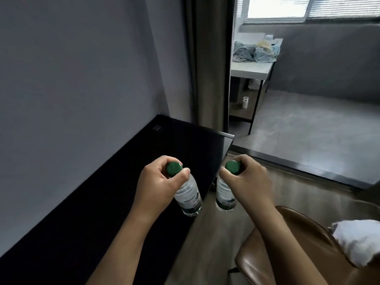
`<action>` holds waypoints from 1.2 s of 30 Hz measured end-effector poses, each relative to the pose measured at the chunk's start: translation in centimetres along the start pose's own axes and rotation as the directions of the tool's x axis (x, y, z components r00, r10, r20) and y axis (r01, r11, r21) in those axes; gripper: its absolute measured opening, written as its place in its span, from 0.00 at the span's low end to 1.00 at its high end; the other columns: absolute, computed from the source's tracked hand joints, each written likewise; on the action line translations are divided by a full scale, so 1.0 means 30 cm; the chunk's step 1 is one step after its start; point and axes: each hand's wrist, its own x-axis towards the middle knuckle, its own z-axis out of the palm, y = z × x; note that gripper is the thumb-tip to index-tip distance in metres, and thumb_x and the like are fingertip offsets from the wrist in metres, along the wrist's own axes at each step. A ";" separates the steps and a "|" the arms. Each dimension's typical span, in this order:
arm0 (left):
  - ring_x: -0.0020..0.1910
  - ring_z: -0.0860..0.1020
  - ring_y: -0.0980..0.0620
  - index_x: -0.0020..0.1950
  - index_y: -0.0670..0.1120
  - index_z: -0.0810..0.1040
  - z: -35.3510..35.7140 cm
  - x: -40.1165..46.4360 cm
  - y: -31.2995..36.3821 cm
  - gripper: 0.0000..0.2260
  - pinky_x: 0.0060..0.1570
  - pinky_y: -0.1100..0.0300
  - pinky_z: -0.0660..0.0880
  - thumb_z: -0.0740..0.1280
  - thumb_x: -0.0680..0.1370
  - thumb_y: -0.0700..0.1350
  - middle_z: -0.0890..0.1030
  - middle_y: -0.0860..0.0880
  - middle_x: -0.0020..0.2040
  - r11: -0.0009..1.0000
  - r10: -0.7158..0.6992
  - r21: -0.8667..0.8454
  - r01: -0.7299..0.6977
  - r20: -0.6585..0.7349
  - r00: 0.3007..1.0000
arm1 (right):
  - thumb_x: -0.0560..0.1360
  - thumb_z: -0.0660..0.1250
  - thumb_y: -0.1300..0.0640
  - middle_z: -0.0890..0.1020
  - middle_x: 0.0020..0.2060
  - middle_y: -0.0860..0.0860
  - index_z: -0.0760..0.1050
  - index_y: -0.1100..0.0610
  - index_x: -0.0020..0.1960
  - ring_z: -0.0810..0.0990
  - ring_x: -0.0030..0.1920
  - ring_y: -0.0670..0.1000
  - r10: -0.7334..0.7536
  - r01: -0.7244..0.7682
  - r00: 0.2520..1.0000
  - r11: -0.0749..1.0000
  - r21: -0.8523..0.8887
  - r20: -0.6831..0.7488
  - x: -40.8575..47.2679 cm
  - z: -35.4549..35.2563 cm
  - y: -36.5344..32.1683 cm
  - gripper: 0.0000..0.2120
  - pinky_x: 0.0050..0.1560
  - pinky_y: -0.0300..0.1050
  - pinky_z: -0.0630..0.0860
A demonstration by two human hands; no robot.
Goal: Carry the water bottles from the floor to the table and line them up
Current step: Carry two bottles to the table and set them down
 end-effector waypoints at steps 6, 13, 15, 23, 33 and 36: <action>0.35 0.80 0.53 0.42 0.55 0.80 0.028 0.248 -0.092 0.05 0.34 0.64 0.77 0.75 0.71 0.50 0.81 0.52 0.37 0.999 -0.015 0.036 0.015 0.025 1.000 | 0.62 0.68 0.42 0.79 0.30 0.42 0.73 0.45 0.35 0.77 0.34 0.42 0.023 -0.025 0.998 0.998 0.050 0.050 0.274 0.193 0.001 0.08 0.34 0.41 0.71; 0.31 0.78 0.54 0.42 0.55 0.79 0.002 0.520 -0.206 0.05 0.33 0.64 0.76 0.75 0.72 0.51 0.80 0.52 0.35 0.997 -0.022 0.071 0.025 -0.047 0.999 | 0.63 0.69 0.43 0.78 0.29 0.41 0.72 0.43 0.34 0.77 0.33 0.41 -0.056 0.055 0.992 0.998 0.017 0.113 0.544 0.368 -0.059 0.07 0.34 0.41 0.72; 0.29 0.75 0.58 0.42 0.56 0.79 0.010 0.578 -0.231 0.05 0.31 0.67 0.74 0.74 0.71 0.52 0.79 0.53 0.34 0.995 -0.031 0.093 0.036 -0.054 0.998 | 0.64 0.70 0.44 0.78 0.30 0.42 0.73 0.44 0.37 0.78 0.34 0.43 -0.075 0.073 0.987 0.997 0.013 0.139 0.617 0.406 -0.068 0.07 0.36 0.44 0.75; 0.33 0.79 0.52 0.40 0.55 0.79 0.040 0.854 -0.348 0.06 0.34 0.59 0.78 0.73 0.70 0.55 0.80 0.52 0.35 0.987 -0.139 0.056 0.150 -0.154 0.978 | 0.67 0.70 0.44 0.79 0.33 0.42 0.76 0.48 0.41 0.78 0.37 0.46 -0.115 0.131 0.948 0.991 -0.034 0.296 0.949 0.665 -0.070 0.09 0.38 0.44 0.73; 0.41 0.79 0.60 0.48 0.57 0.78 0.113 1.304 -0.556 0.05 0.41 0.66 0.76 0.71 0.75 0.53 0.80 0.58 0.42 0.929 -0.269 0.151 0.339 -0.355 0.895 | 0.69 0.68 0.42 0.74 0.31 0.40 0.72 0.45 0.42 0.73 0.33 0.45 -0.332 0.351 0.756 0.933 0.079 0.564 1.496 1.096 -0.078 0.09 0.31 0.39 0.64; 0.43 0.79 0.60 0.51 0.56 0.77 0.110 1.447 -0.652 0.05 0.44 0.61 0.76 0.70 0.76 0.53 0.80 0.56 0.46 0.914 -0.293 0.154 0.376 -0.391 0.873 | 0.71 0.69 0.45 0.72 0.30 0.40 0.70 0.44 0.43 0.70 0.34 0.48 -0.383 0.413 0.685 0.905 0.102 0.620 1.633 1.251 -0.096 0.08 0.32 0.42 0.64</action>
